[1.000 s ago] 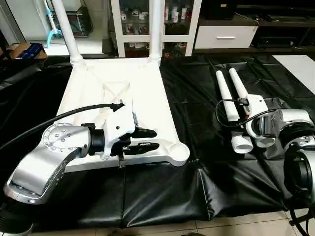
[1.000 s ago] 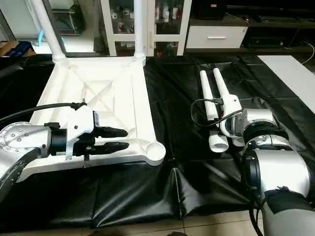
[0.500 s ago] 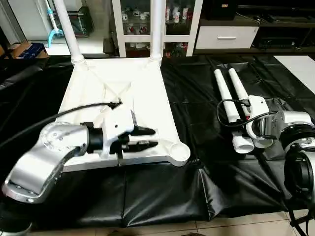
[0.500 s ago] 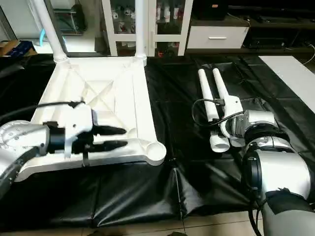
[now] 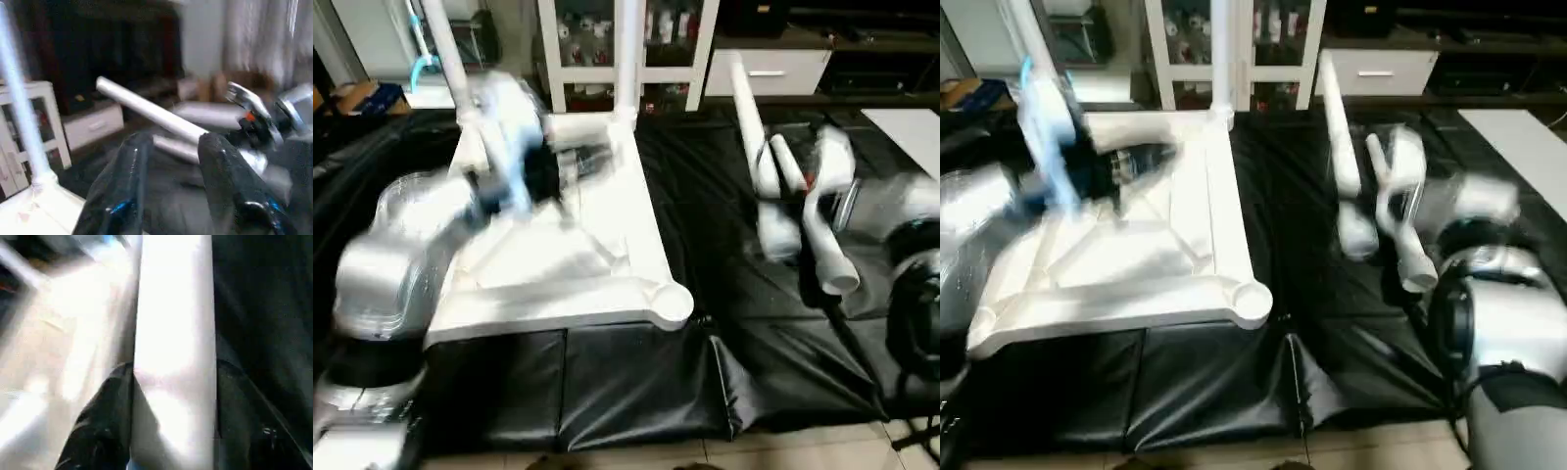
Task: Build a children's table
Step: Pick table leg
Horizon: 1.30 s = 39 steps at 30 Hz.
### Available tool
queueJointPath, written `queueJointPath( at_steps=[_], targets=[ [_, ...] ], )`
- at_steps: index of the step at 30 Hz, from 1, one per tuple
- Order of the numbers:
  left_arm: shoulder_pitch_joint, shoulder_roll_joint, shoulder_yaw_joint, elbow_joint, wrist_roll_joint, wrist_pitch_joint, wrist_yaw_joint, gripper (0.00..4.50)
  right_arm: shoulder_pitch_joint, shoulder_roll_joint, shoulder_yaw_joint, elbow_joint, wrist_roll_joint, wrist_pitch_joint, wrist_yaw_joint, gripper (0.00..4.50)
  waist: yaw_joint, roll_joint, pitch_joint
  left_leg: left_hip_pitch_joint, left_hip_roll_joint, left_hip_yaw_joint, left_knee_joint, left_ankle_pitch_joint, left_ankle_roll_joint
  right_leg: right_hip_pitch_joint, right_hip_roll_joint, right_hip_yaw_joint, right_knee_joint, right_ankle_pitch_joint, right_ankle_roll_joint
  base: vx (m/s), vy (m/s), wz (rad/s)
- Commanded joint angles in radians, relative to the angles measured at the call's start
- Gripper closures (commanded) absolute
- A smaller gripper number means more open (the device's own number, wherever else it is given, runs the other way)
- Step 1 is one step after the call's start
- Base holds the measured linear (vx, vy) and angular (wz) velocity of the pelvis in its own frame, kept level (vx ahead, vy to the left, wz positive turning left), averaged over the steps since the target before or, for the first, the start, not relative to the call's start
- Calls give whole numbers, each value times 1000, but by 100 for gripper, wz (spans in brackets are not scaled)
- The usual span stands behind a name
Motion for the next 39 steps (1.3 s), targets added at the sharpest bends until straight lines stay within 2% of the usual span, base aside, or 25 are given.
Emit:
queueJointPath(
  at_steps=[1, 2, 3, 4, 5, 6, 8, 9, 10, 11, 12, 14, 15, 16, 21, 22, 25, 26, 31, 32, 34, 35, 36, 37, 39],
  targets=[
    [-10, -24, 30, 9, -53, 40, 46, 238, 57, -8, -16, -173, 76, 63, 26, 259, 14, -12, -77, 1, -6, 16, -50, -72, 37, 77, -31, 27, -54, -5, -242, 0, 0, 0],
    [-23, -56, 46, 8, -92, 58, 71, 230, 126, -5, -16, -349, 141, 81, 49, 259, 19, -7, -82, 3, -2, 14, -50, -43, 47, 75, -32, 26, -48, 32, -250, 0, 0, 0],
    [-46, -106, 60, 17, -145, 99, 105, 229, 257, 2, 2, -642, 276, 80, 129, 259, 34, -2, -85, 9, 2, 15, -46, -30, 61, 76, -34, 30, -48, 81, -246, 0, 0, 0],
    [-58, -129, 64, 24, -167, 121, 119, 222, 322, 6, 15, -780, 347, 75, 174, 259, 37, -11, -90, 8, 2, 14, -46, -11, 84, 80, -32, 28, -43, 126, -248, 0, 0, 0],
    [-58, -129, 64, 24, -167, 121, 119, 210, 322, 6, 15, -780, 347, 75, 174, 259, 39, -11, -89, 6, 0, 13, -48, -5, 92, 81, -32, 27, -45, 129, -247, 0, 0, 0],
    [-82, -157, 47, 31, -186, 129, 111, 196, 395, -7, 79, -917, 366, 62, 224, 260, 39, -3, -91, 7, 3, 12, -47, -18, 97, 73, -33, 23, -46, 92, -257, 0, 0, 0],
    [-91, -166, 41, 28, -189, 136, 105, 188, 413, -9, 96, -955, 355, 67, 239, 260, 43, -7, -86, 6, 6, 13, -49, -44, 81, 69, -35, 26, -54, 29, -250, 0, 0, 0],
    [-106, -178, 34, 30, -187, 148, 108, 186, 432, -9, 107, -992, 354, 65, 266, 261, 41, -9, -81, 7, 4, 13, -52, -85, 61, 66, -37, 27, -61, -47, -237, 0, 0, 0],
    [-111, -183, 33, 32, -187, 152, 111, 185, 436, -9, 110, -1001, 355, 66, 273, 261, 40, -8, -79, 11, 4, 13, -53, -116, 42, 64, -40, 27, -68, -113, -219, 0, 0, 0],
    [-124, -195, 35, 40, -193, 166, 127, 154, 443, -3, 101, -1023, 370, 80, 281, 261, 38, -8, -78, 11, 3, 13, -54, -125, 34, 63, -40, 27, -71, -141, -212, 0, 0, 0],
    [-143, -212, 45, 47, -222, 189, 150, 154, 459, 0, 91, -1058, 395, 95, 270, 261, 38, -9, -73, 14, 2, 14, -56, -149, 20, 58, -39, 27, -78, -194, -194, 0, 0, 0],
    [-155, -224, 55, 50, -250, 208, 166, 143, 469, 1, 84, -1084, 414, 108, 258, 261, 41, -8, -73, 18, 1, 14, -57, -169, 8, 57, -39, 27, -83, -236, -175, 0, 0, 0],
    [-163, -231, 63, 47, -273, 222, 179, 137, 481, -6, 82, -1107, 431, 114, 250, 261, 39, -15, -73, 12, 0, 11, -59, -163, 8, 62, -41, 25, -82, -253, -162, 0, 0, 0],
    [-167, -241, 77, 37, -312, 241, 191, 125, 489, -18, 90, -1120, 438, 114, 252, 261, 38, -19, -72, 10, 0, 11, -60, -164, 9, 61, -41, 24, -84, -265, -153, 0, 0, 0],
    [-171, -258, 112, 7, -374, 254, 203, 94, 507, -49, 126, -1143, 424, 104, 284, 261, 34, -19, -73, 5, -2, 8, -58, -156, 3, 60, -42, 22, -88, -301, -118, 0, 0, 0],
    [-172, -258, 114, 4, -369, 254, 206, 72, 507, -52, 131, -1145, 420, 104, 289, 261, 33, -27, -73, 2, -1, 8, -58, -146, 5, 62, -43, 22, -86, -294, -115, 0, 0, 0],
    [-170, -251, 109, 7, -346, 255, 216, 60, 505, -52, 134, -1141, 415, 102, 282, 261, 30, -24, -74, 2, -1, 8, -57, -132, 7, 60, -43, 23, -86, -281, -113, 0, 0, 0],
    [-169, -251, 111, 9, -347, 257, 222, 60, 505, -52, 133, -1141, 417, 103, 277, 261, 28, -29, -73, 1, -1, 8, -57, -130, 8, 60, -42, 23, -85, -273, -114, 0, 0, 0],
    [-162, -240, 112, -1, -386, 273, 248, 41, 514, -63, 125, -1141, 447, 101, 269, 261, 28, -24, -77, 2, -1, 9, -54, -103, 12, 63, -42, 24, -77, -209, -136, 0, 0, 0],
    [-161, -240, 113, -2, -387, 274, 248, 67, 517, -65, 125, -1138, 448, 99, 272, 261, 29, -24, -78, 1, -1, 9, -54, -95, 16, 64, -42, 24, -75, -190, -143, 0, 0, 0],
    [-161, -239, 110, 1, -386, 276, 242, 73, 526, -71, 131, -1131, 437, 90, 277, 261, 29, -25, -78, 1, -1, 9, -53, -89, 20, 66, -42, 24, -74, -174, -152, 0, 0, 0],
    [-160, -237, 111, 3, -391, 282, 237, 73, 528, -72, 133, -1129, 432, 88, 276, 261, 30, -21, -78, 1, -1, 9, -53, -88, 20, 66, -42, 24, -73, -170, -154, 0, 0, 0],
    [-160, -237, 111, 3, -392, 283, 236, 77, 528, -72, 134, -1128, 431, 87, 276, 261, 29, -23, -79, 0, -1, 9, -53, -86, 21, 67, -42, 23, -72, -164, -155, 0, 0, 0],
    [-159, -235, 110, 4, -397, 289, 233, 101, 529, -72, 135, -1126, 428, 85, 276, 261, 29, -23, -79, 0, -2, 9, -53, -86, 22, 67, -42, 23, -72, -163, -156, 0, 0, 0],
    [-159, -232, 108, 3, -397, 291, 245, 112, 530, -75, 138, -1126, 427, 81, 274, 261, 28, -23, -77, 1, -2, 9, -53, -99, 19, 67, -43, 24, -75, -182, -155, 0, 0, 0]
  ],
)
